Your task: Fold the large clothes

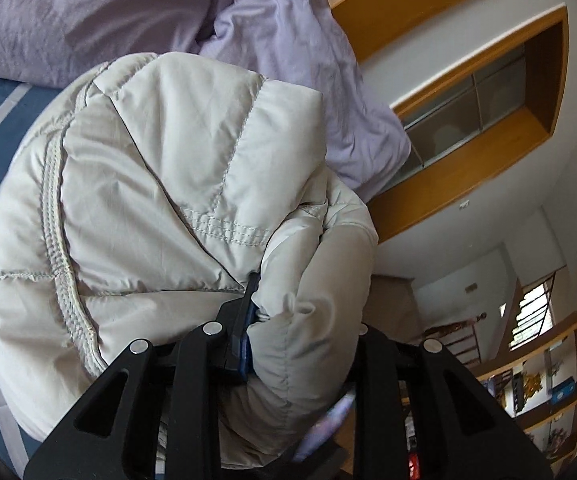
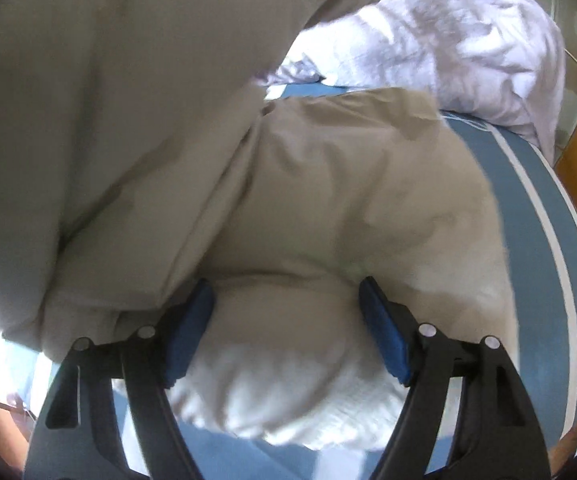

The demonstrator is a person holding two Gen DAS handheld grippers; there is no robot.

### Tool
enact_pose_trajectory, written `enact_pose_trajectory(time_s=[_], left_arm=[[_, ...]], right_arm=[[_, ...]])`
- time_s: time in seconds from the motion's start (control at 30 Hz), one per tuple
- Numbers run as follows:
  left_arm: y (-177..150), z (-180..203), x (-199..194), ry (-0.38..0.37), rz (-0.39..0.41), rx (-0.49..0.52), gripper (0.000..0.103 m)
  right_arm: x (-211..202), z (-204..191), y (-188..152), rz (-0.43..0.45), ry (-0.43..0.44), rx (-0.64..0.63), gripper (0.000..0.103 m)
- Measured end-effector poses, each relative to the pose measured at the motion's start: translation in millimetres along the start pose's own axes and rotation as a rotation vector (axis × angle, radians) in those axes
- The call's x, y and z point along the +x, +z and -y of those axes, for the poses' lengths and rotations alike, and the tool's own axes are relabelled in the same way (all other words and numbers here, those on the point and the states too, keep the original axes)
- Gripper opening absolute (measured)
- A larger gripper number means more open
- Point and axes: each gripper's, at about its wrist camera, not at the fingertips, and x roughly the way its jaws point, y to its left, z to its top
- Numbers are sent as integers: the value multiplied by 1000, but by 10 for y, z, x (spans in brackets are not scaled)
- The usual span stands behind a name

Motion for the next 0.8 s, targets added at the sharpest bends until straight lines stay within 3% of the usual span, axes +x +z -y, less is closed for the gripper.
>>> enact_pose_trajectory(time_s=[0.57, 0.8], left_arm=[[-246, 170, 681, 122, -144, 139, 25], [-315, 259, 791, 172, -157, 206, 29]], right_arm=[[-384, 673, -277, 39, -85, 93, 72], [-415, 964, -433, 15, -106, 179, 73]])
